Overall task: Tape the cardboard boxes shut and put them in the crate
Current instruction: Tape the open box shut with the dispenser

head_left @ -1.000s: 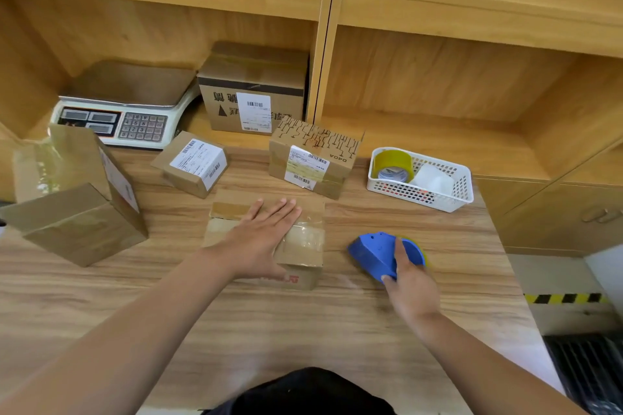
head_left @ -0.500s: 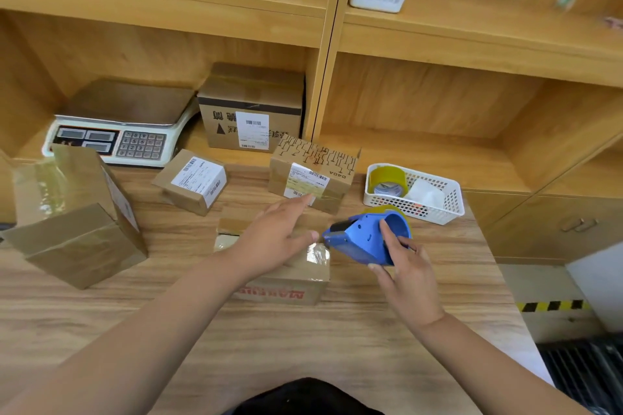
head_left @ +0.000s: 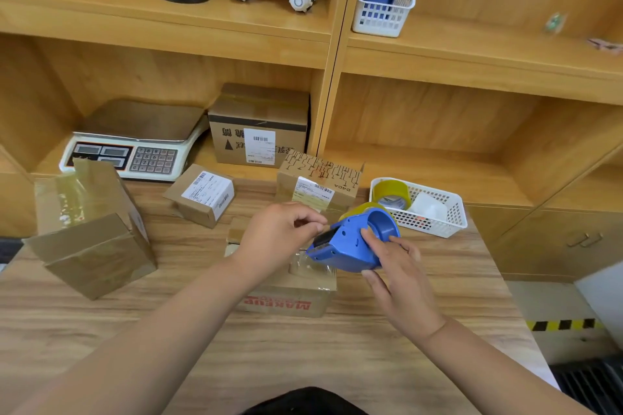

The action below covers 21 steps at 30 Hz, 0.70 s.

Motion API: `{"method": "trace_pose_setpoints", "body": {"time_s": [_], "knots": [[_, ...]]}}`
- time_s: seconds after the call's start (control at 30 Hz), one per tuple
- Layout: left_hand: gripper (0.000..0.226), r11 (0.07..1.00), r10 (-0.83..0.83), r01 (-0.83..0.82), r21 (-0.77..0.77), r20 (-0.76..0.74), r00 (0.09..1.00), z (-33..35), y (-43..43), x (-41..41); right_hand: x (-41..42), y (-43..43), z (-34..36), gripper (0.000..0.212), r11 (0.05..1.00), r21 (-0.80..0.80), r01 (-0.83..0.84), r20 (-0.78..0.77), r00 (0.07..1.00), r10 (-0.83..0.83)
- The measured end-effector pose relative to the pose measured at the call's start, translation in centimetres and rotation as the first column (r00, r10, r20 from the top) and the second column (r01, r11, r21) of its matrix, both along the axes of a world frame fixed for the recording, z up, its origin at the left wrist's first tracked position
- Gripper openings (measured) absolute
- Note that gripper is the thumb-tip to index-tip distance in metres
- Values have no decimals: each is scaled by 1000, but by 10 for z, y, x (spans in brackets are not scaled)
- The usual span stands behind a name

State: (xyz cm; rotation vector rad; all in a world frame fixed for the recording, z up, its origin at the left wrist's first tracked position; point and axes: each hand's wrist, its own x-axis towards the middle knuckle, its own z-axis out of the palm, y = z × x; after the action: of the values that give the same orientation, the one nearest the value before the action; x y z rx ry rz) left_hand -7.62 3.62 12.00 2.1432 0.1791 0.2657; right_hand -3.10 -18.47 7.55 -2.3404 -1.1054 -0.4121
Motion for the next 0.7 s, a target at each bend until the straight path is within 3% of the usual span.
{"method": "trace_pose_setpoints", "body": {"time_s": [0.2,0.37,0.53,0.7], "knots": [[9,989,60,-64,-135,-34,998,4,6,-6,-3,7,1,55,999,9,-36,-29,999,36],[14,979,117,-129,-158,-82,990,5,13,-8,-5,15,7,60,997,-71,-21,-32,999,19],[18,971,132,-157,-181,-142,981,7,17,-7,1,23,12,82,983,-168,70,52,997,-62],[21,964,120,-159,-214,-185,975,8,22,-2,10,22,15,76,979,-192,72,116,992,-50]]}}
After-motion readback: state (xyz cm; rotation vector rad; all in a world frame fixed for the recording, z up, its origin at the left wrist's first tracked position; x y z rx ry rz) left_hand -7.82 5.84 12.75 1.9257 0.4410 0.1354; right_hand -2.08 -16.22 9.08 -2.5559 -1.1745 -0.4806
